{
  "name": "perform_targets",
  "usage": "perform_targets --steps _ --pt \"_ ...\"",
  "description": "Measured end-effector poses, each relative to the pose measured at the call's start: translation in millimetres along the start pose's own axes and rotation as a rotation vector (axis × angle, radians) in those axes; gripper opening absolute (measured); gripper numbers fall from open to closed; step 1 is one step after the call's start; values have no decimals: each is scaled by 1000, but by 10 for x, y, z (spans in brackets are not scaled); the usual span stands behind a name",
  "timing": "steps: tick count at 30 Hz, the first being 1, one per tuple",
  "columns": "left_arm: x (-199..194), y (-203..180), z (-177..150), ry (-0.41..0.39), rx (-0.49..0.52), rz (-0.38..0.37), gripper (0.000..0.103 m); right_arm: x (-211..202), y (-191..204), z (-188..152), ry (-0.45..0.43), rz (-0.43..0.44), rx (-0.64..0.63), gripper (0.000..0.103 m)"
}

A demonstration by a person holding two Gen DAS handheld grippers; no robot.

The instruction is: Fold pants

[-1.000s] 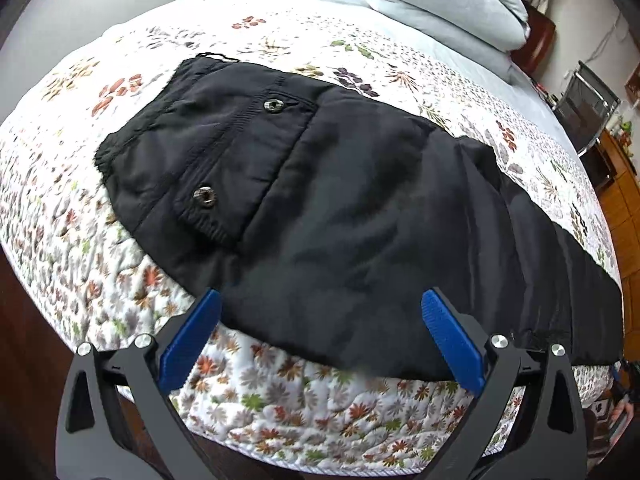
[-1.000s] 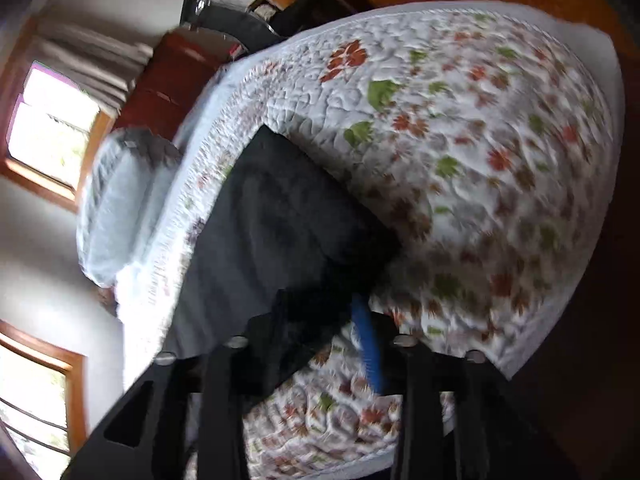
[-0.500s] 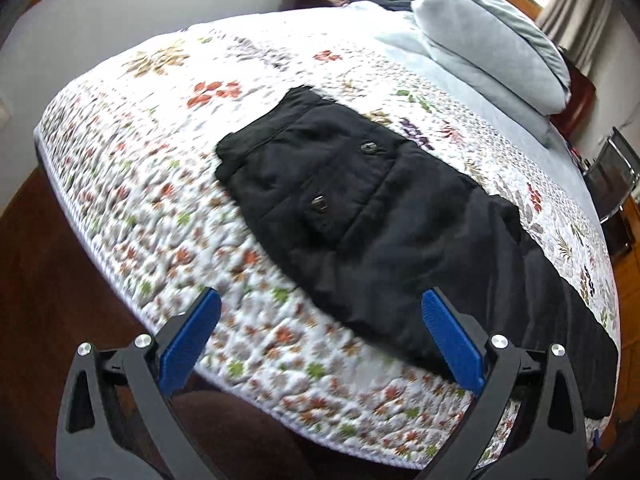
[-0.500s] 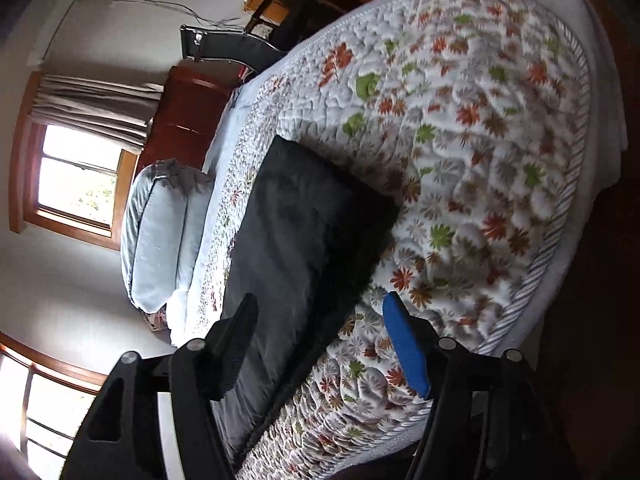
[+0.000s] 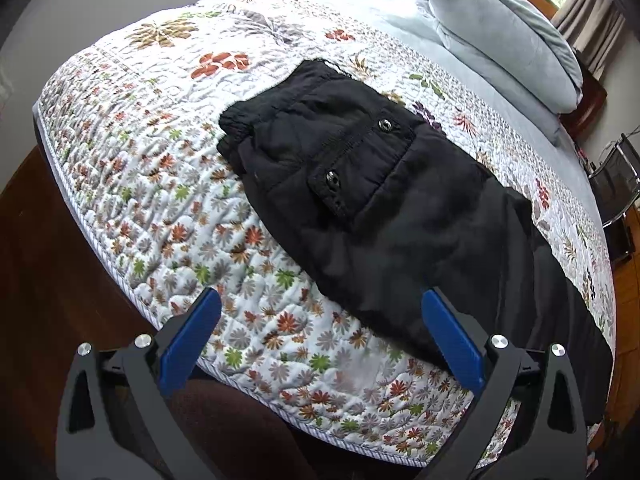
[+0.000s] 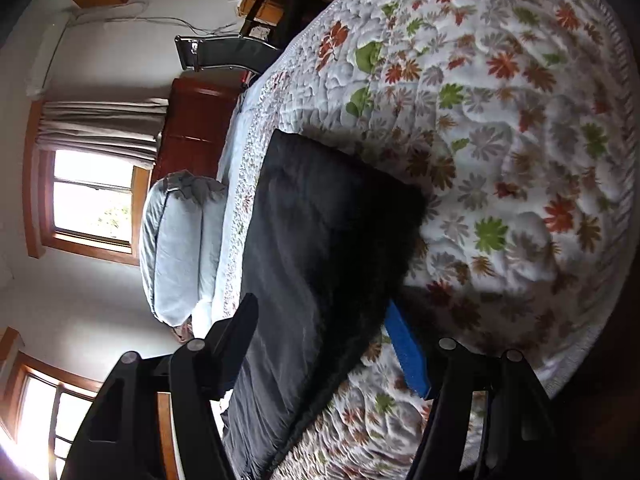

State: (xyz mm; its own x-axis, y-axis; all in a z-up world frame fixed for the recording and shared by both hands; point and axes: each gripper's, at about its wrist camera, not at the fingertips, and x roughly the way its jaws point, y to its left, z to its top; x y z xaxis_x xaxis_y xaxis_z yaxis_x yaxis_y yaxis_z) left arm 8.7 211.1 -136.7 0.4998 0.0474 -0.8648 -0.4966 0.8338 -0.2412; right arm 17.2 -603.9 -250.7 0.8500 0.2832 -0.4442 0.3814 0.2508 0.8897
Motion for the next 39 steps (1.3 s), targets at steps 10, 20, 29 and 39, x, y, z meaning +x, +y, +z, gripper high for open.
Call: perform_targets --steps 10,20,29,39 --pt "158 -64 -32 53 30 21 100 160 66 137 -30 17 6 57" --pt "265 -25 -62 101 8 14 100 184 -129 238 -38 74 20 24" --pt "335 -61 -83 119 17 3 100 74 238 228 -63 101 -90 18" --pt "351 42 -120 120 -9 -32 100 -17 897 134 -83 105 -240 18"
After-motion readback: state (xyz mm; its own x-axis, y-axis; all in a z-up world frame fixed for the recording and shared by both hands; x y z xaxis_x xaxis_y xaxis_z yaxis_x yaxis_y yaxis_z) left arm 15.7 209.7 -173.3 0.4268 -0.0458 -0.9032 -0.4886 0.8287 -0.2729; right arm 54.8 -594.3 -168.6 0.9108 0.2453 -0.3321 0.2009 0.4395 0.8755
